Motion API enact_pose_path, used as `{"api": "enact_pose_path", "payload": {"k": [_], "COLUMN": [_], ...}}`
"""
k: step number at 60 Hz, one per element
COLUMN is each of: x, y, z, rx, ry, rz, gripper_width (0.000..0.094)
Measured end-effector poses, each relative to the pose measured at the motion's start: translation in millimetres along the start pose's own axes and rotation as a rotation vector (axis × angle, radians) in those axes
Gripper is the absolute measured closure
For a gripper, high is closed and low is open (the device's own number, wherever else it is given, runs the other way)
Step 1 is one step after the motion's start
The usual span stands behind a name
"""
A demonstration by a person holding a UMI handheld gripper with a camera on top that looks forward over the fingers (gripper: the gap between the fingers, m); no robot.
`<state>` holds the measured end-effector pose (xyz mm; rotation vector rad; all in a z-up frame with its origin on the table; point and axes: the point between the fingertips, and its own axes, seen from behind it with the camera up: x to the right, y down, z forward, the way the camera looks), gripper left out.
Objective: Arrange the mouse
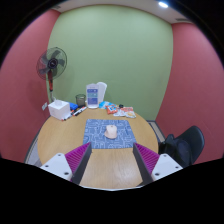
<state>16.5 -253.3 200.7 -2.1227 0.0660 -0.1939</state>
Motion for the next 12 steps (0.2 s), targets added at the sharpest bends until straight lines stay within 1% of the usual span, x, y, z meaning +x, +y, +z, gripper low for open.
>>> {"api": "enact_pose_path", "payload": {"k": [8,12], "x": [1,3], "y": [-3,-5], "z": [-13,-18], "rx": [0.023,0.021], "ry": [0.008,0.005], "rz": [0.007,-0.001], "gripper_width": [0.0096,0.0095]}}
